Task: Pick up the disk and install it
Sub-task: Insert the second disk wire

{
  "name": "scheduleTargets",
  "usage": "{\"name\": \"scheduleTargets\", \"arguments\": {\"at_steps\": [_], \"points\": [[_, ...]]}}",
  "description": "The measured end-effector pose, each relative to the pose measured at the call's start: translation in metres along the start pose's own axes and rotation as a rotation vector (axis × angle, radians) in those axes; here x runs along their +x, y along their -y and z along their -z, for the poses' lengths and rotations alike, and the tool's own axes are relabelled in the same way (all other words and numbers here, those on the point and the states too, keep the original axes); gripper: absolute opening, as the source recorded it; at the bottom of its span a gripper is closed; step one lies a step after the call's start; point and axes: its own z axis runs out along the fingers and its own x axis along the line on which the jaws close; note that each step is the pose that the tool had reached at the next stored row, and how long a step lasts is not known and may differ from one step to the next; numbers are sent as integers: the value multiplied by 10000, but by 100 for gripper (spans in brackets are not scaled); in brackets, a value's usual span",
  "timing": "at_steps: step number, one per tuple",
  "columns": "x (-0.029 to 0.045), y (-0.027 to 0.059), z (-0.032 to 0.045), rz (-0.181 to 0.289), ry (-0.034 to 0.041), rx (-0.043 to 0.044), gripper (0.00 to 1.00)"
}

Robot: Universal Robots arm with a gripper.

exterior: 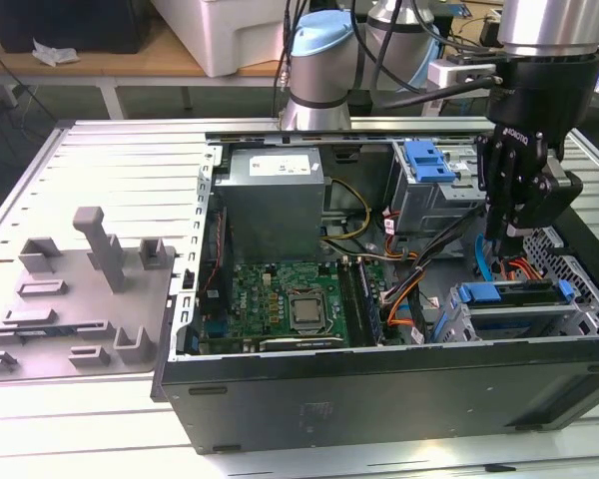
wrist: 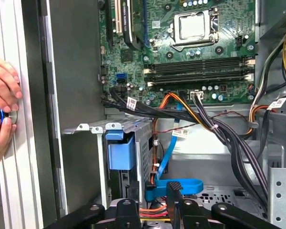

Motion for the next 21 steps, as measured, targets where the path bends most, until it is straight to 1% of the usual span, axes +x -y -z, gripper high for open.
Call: {"name": "scheduleTargets", "arguments": {"at_steps": [3,7,9,11,12,13,14,15,18,21], "points": [[-12,-1,1,-113,-9,-31,36],[-46,-14,9,-119,-11,-34,36],[-49,-22,6,-117,-36,-31,36],[-50,-24,3,-112,-99,-26,36],[-50,-25,1,-110,-148,-24,36],[-51,-26,0,-109,-179,-21,36],[-52,-26,-4,-102,-284,-13,36],[-52,-27,-5,-101,-317,-11,36],[-58,-35,-4,-96,-401,-3,36],[-63,-40,-3,-97,-413,5,36]]}}
